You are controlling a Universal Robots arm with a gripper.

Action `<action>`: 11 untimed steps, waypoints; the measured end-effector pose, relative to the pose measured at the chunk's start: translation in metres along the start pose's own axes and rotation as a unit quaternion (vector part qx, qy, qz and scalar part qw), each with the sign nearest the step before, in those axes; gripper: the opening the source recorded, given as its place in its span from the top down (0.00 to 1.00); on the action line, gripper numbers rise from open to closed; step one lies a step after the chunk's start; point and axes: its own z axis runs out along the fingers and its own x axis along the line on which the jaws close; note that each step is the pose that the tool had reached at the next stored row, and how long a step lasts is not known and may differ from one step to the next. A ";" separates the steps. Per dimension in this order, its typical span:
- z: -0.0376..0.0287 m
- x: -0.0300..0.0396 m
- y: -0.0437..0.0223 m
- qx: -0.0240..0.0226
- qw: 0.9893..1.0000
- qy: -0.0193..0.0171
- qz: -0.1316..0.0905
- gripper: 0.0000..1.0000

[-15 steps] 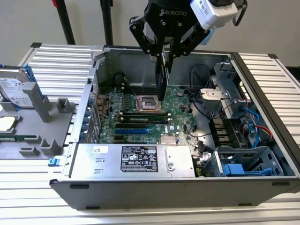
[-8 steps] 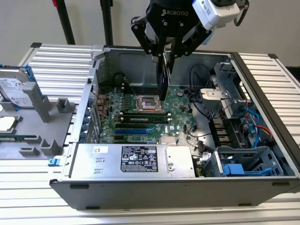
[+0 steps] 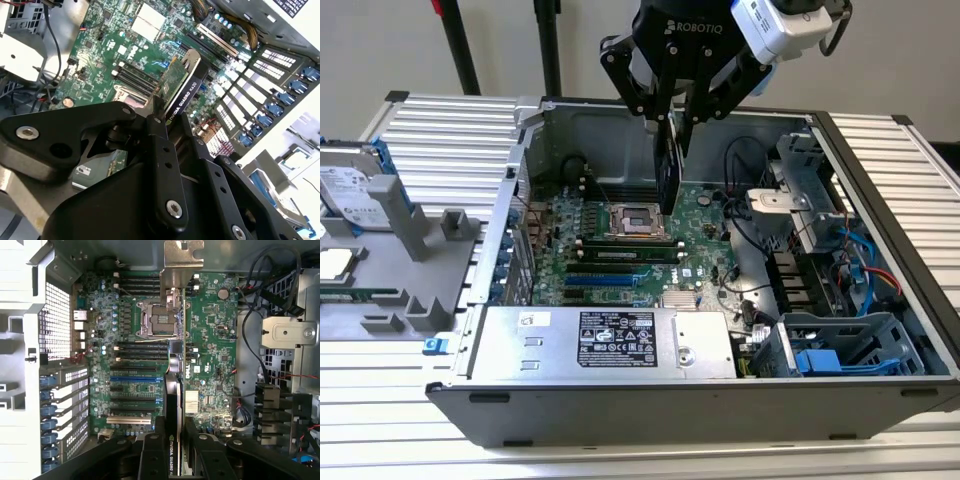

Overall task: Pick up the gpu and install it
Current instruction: 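Pick up the gpu and move the gpu toward the slot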

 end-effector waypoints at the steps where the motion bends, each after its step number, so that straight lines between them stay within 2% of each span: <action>1: 0.0000 0.0000 0.0000 0.000 1.000 0.000 0.000 1.00; 11: 0.0000 -0.0002 0.0000 0.000 1.000 0.000 0.000 1.00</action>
